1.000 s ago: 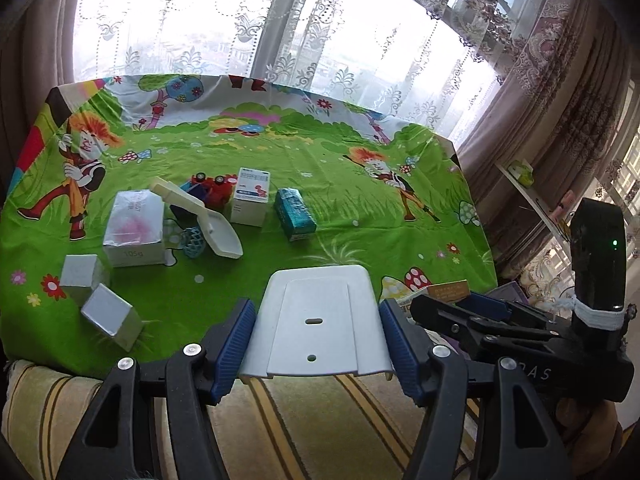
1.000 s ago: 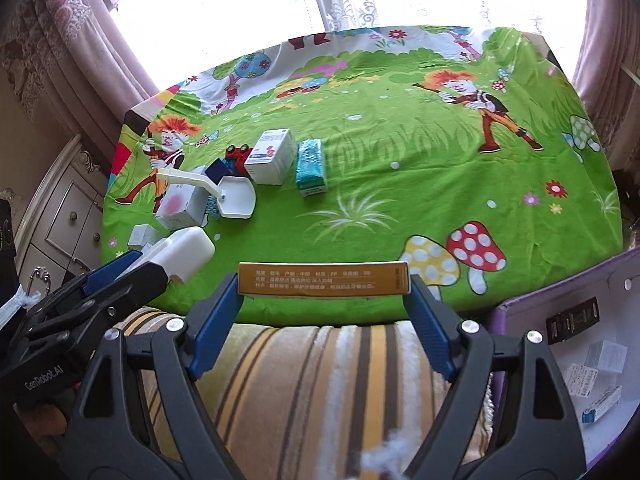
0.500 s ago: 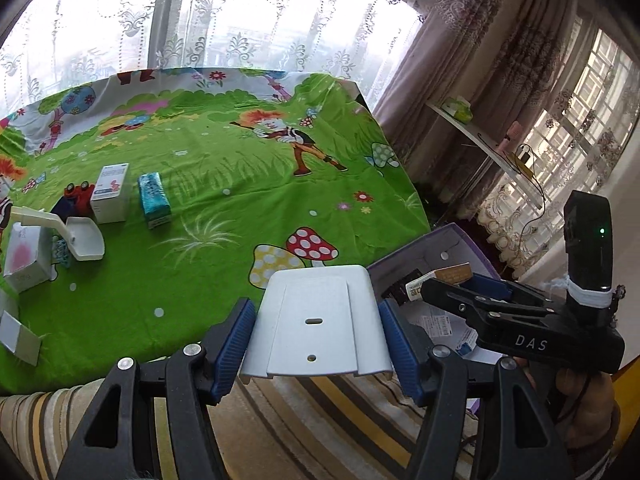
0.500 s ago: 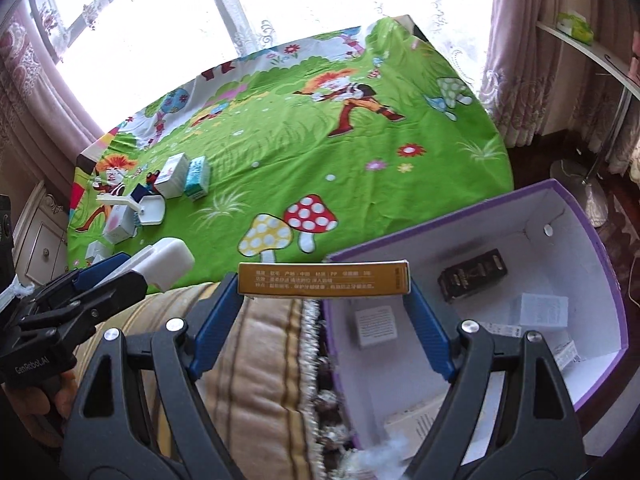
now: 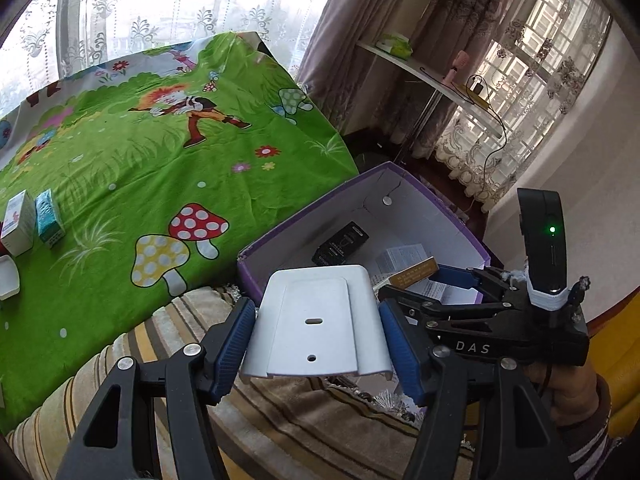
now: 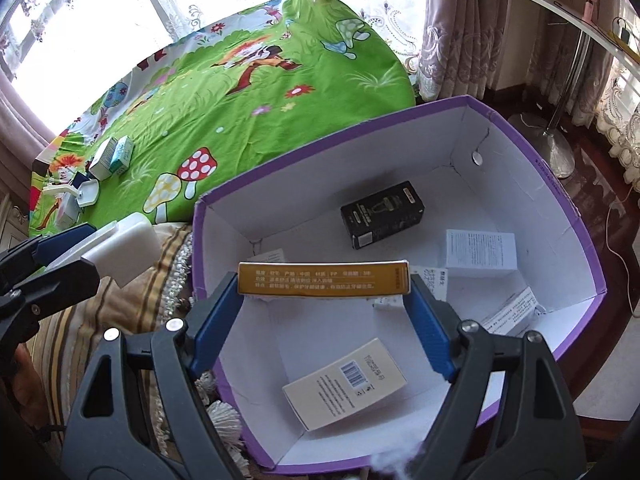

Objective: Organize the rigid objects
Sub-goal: 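Lower both items into the storage box and open both tools, then move both open tools back over the box pile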

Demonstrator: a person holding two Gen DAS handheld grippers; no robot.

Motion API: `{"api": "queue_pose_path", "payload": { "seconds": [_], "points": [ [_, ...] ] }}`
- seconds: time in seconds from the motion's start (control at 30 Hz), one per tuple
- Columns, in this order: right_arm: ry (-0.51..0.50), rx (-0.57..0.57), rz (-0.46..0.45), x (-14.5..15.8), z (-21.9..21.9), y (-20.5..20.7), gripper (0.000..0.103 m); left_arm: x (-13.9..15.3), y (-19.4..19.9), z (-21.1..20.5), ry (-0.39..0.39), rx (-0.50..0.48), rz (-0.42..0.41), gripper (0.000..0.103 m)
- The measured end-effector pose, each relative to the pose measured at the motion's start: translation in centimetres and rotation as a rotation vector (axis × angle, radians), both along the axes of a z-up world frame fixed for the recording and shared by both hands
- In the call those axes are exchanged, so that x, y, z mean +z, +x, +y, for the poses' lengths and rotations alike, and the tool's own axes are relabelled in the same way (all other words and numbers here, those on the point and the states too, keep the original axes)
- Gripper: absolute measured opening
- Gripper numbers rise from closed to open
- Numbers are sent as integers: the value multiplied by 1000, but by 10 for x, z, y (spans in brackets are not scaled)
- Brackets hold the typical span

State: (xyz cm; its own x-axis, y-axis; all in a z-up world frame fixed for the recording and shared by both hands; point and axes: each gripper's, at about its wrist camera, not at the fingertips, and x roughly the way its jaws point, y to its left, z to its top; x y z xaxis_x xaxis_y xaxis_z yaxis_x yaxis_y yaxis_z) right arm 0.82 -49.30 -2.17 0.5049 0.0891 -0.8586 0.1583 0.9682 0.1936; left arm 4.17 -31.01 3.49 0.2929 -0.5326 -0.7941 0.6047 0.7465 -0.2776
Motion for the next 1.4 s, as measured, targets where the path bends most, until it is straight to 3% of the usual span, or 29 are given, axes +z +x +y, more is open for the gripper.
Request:
{"api": "queue_pose_path", "payload": {
  "seconds": [0.63,1.07,1.4],
  "points": [
    [-26,-88,77,-18,-39,-12,84,-19,0,-40,3,-107,102,68],
    [-45,-149,90,-14,-57,-20,87,-20,11,-22,-72,-32,148,68],
    [-44,-82,45,7,-33,-12,87,-13,20,13,-113,76,136,68]
  ]
}}
